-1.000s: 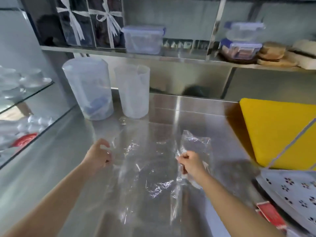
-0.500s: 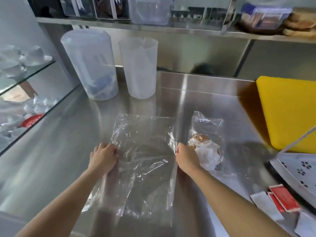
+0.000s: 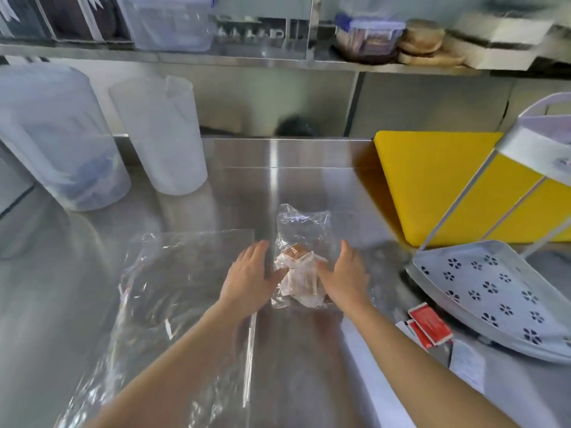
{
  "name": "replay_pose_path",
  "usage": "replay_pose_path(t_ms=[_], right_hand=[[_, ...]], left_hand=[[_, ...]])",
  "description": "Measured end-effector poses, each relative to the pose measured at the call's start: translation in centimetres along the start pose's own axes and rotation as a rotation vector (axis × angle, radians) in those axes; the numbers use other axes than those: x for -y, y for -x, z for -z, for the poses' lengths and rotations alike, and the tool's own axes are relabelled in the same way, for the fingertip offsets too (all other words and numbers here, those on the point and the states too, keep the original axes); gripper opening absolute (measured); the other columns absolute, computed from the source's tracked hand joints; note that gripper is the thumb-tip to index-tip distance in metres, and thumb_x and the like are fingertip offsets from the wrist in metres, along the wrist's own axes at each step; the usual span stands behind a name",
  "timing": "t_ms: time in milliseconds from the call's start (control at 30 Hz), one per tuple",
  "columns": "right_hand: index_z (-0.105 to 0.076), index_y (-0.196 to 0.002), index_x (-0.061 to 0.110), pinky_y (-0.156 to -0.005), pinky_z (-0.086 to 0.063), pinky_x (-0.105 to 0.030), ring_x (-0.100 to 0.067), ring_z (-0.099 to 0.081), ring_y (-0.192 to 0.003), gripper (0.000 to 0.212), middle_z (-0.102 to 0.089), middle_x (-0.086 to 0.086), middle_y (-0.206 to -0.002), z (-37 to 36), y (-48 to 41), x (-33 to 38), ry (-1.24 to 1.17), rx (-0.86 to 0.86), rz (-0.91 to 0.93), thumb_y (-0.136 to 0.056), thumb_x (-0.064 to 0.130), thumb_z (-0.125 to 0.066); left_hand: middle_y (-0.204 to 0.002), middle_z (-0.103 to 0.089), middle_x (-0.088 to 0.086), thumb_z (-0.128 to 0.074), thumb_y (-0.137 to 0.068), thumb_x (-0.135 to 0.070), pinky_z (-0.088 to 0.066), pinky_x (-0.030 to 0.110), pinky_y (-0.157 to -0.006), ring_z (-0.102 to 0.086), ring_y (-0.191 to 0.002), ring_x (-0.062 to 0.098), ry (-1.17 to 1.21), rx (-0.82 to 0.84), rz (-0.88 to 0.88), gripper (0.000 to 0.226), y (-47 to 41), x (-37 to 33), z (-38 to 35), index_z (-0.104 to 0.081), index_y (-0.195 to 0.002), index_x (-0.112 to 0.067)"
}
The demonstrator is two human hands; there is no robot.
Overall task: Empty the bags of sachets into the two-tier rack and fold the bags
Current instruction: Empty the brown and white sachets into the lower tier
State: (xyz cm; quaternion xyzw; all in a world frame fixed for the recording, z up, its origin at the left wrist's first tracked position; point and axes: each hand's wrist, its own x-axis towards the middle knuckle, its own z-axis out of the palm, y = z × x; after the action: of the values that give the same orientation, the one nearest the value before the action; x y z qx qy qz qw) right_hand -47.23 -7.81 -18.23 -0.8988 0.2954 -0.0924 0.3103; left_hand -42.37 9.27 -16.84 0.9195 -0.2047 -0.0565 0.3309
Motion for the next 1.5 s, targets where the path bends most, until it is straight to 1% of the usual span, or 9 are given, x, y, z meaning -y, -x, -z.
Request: replay_pose_path(t_ms=[133, 267, 533, 700, 867, 1100, 1233, 1367, 1500], right_hand=[[-0.022, -0.141, 0.017, -0.103, -0.029, -0.027, -0.020, -0.033, -0.134, 0.084, -0.032, -0.006, -0.148, 0.6, -0.3, -2.6, -0.337, 0.101, -0.114, -0.076, 0.044, -0.068], [-0.010, -0.145, 0.019, -0.100, -0.029, -0.026, -0.018, -0.030, -0.136, 0.089, -0.026, -0.001, -0.152, 0.0, 0.1, -3.2, -0.435, 0.409, -0.244, -0.078, 0.044, -0.064], [-0.055, -0.092, 0.017, -0.073, -0.046, -0.028, -0.020, -0.058, -0.084, 0.020, -0.058, 0.001, -0.087, -0.7, -0.9, -2.1, -0.358, 0.200, -0.193, -0.076, 0.012, -0.065], [-0.054, -0.061, 0.021, -0.066, -0.048, -0.029, -0.019, -0.058, -0.069, 0.023, -0.061, -0.001, -0.069, 0.3, -1.6, -1.6, -0.401, 0.141, -0.146, -0.074, 0.004, -0.064], [-0.060, -0.062, 0.023, -0.061, -0.047, -0.028, -0.012, -0.059, -0.059, 0.020, -0.062, 0.003, -0.060, 2.5, -2.1, -0.3, -0.555, 0.147, -0.049, -0.079, 0.011, -0.063], [-0.059, -0.075, 0.021, -0.064, -0.042, -0.023, -0.012, -0.057, -0.075, 0.009, -0.060, 0.008, -0.074, 4.4, -2.5, -1.3, -0.368, 0.165, -0.002, -0.079, 0.024, -0.065], [-0.057, -0.100, 0.016, -0.069, -0.043, -0.027, -0.017, -0.054, -0.087, 0.029, -0.060, 0.001, -0.098, 3.9, -2.0, -2.9, -0.173, 0.240, -0.085, -0.078, 0.032, -0.066], [-0.048, -0.123, 0.012, -0.083, -0.043, -0.030, -0.024, -0.054, -0.109, 0.054, -0.052, -0.008, -0.126, 3.4, -1.5, -4.1, -0.096, 0.312, -0.133, -0.079, 0.038, -0.065], [-0.050, -0.119, 0.014, -0.072, -0.043, -0.025, -0.014, -0.057, -0.088, 0.053, -0.056, 0.000, -0.104, 3.4, -1.3, -4.2, -0.233, 0.367, -0.157, -0.076, 0.040, -0.068]], left_hand=[[-0.159, 0.004, 0.001, -0.053, -0.076, -0.063, -0.003, 0.034, -0.117, 0.004, -0.146, 0.019, -0.228, 0.153, -0.175, 0.099, 0.3, -1.4, -5.2, 0.000, -0.148, -0.020], [-0.157, 0.018, 0.001, -0.047, -0.073, -0.072, 0.003, 0.038, -0.118, 0.013, -0.145, 0.021, -0.358, 0.276, -0.133, 0.104, 0.5, -1.2, -8.0, 0.011, -0.146, -0.028], [-0.158, -0.001, 0.009, -0.050, -0.069, -0.073, -0.009, 0.049, -0.116, -0.003, -0.145, 0.028, -0.407, 0.220, -0.106, 0.104, 0.3, -2.3, -9.0, -0.002, -0.146, -0.024], [-0.148, -0.028, 0.006, -0.051, -0.076, -0.035, -0.025, 0.039, -0.112, -0.031, -0.134, 0.025, -0.412, 0.077, -0.235, 0.066, 0.9, -2.8, -8.5, -0.027, -0.136, -0.018], [-0.122, -0.056, -0.002, -0.050, -0.075, -0.016, -0.037, 0.031, -0.083, -0.053, -0.108, 0.027, 0.004, -0.011, -0.141, 0.045, 0.6, -2.7, -7.2, -0.046, -0.119, -0.019], [-0.102, -0.065, -0.024, -0.076, -0.063, -0.016, -0.045, 0.012, -0.087, -0.062, -0.098, 0.000, 0.537, 0.167, 0.005, 0.061, -0.7, -0.6, -5.5, -0.056, -0.114, -0.044], [-0.093, -0.068, -0.028, -0.071, -0.077, -0.009, -0.045, 0.005, -0.078, -0.061, -0.089, -0.006, 0.672, 0.178, 0.038, 0.046, -1.5, -0.4, -5.2, -0.064, -0.097, -0.049], [-0.079, -0.068, 0.005, -0.054, -0.092, -0.028, -0.051, 0.024, -0.056, -0.061, -0.071, 0.019, 0.998, -0.117, 0.250, 0.024, -1.9, -1.7, -4.3, -0.073, -0.079, -0.020], [-0.098, -0.070, 0.017, -0.041, -0.094, -0.044, -0.056, 0.048, -0.070, -0.066, -0.078, 0.028, 1.382, -0.092, 0.391, 0.040, -2.4, -2.7, -3.5, -0.067, -0.101, -0.014]])
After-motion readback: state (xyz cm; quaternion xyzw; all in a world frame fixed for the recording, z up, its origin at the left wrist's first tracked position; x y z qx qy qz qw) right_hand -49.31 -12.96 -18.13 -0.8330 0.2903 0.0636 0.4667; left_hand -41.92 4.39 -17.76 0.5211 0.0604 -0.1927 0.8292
